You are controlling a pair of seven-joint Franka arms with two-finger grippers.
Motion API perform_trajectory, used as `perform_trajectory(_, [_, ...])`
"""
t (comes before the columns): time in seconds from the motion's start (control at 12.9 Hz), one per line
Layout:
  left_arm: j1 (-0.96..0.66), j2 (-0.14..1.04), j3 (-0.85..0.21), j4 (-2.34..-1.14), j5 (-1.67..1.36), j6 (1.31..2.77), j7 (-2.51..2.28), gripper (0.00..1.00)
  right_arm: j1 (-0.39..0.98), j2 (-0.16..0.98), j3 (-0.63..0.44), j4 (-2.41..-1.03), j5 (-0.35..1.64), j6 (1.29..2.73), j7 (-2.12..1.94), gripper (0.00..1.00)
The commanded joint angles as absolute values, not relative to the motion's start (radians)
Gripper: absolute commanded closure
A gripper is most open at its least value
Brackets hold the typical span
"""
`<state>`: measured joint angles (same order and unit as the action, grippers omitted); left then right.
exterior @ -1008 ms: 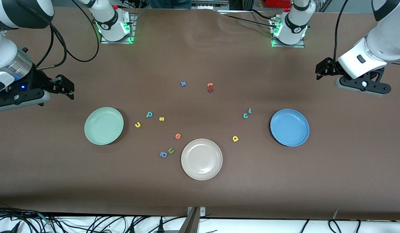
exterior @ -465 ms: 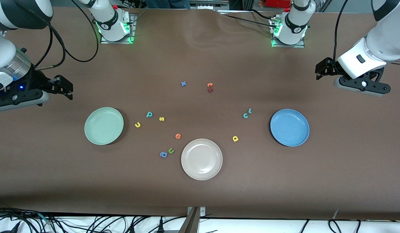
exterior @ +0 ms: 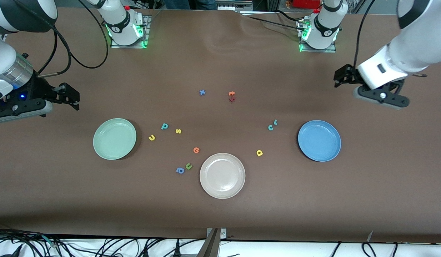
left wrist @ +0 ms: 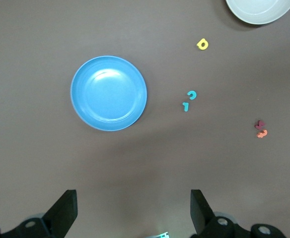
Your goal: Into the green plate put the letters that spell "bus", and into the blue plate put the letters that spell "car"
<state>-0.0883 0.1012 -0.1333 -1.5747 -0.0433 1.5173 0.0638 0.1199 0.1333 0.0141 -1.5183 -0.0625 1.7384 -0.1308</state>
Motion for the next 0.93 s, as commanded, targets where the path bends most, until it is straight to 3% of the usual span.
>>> perform_trajectory(0.0, [-0.149, 0.257, -0.129, -1.510, -0.057, 1.592, 0.080, 0.00, 0.117, 0.143, 0.015, -1.489, -0.077, 1.723, -0.144, 0.00])
perform_trajectory(0.47, [-0.262, 0.510, -0.129, -1.473, -0.057, 1.980, 0.095, 0.00, 0.117, 0.143, 0.015, -1.493, -0.077, 1.721, -0.144, 0.00])
perform_trajectory(0.85, [-0.293, 0.670, -0.138, -1.474, -0.057, 2.210, 0.274, 0.00, 0.115, 0.130, 0.015, -1.526, -0.078, 1.720, -0.144, 0.00])
